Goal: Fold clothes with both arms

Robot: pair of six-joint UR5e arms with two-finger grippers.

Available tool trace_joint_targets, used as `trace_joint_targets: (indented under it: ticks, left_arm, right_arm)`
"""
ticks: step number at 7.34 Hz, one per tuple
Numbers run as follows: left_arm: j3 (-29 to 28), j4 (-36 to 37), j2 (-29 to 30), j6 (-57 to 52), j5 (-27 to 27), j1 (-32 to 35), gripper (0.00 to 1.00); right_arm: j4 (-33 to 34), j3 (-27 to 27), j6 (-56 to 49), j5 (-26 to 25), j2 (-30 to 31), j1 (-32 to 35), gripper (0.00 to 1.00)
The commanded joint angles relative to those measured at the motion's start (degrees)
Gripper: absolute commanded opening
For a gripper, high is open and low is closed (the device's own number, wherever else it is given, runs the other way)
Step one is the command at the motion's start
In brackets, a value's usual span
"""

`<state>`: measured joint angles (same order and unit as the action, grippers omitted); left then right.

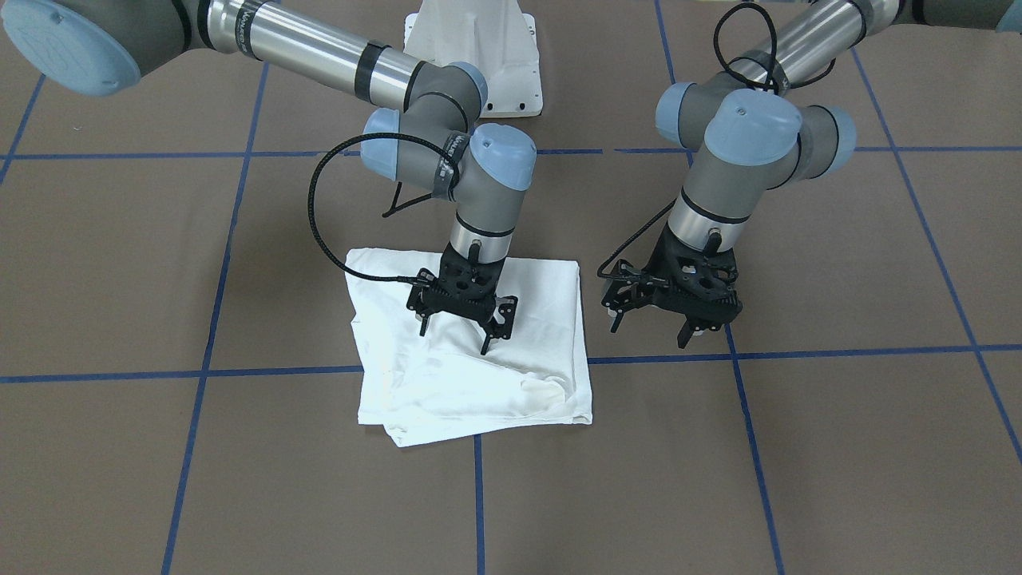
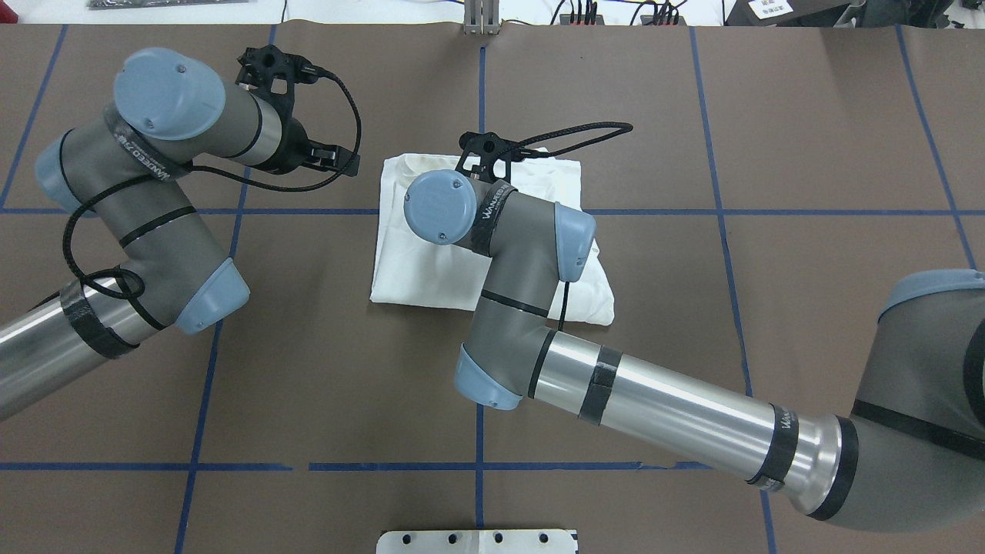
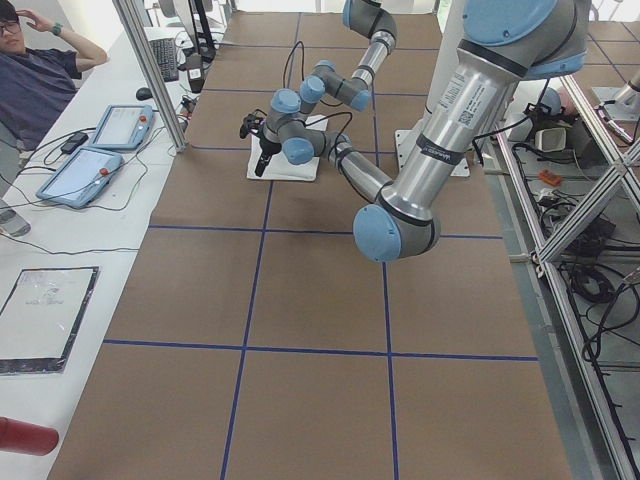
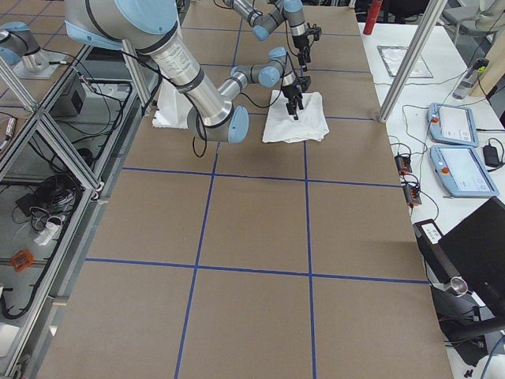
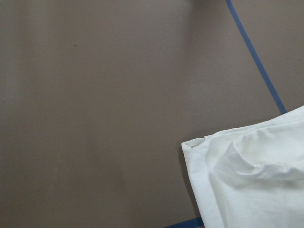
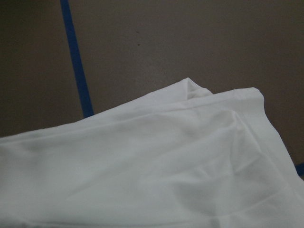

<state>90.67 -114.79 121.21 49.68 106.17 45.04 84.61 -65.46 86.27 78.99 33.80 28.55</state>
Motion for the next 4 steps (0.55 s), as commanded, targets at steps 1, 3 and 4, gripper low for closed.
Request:
trace_joint_targets:
  ticks: [1, 3, 4]
  left_arm:
    - [0.2, 0.0, -0.1, 0.2, 0.0, 0.0, 1.00]
    - [0.4, 0.0, -0.1, 0.3, 0.0, 0.0, 1.00]
    - [0.4, 0.0, -0.1, 0.4, 0.0, 0.0, 1.00]
  right_arm:
    - [-5.7, 4.3, -0.1, -2.4, -0.2, 2.6, 1.00]
    - [-10.0, 6.4, -0.2, -6.8, -0.4, 3.0, 1.00]
    - [-10.2, 6.4, -0.7, -5.4, -2.1, 4.4, 1.00]
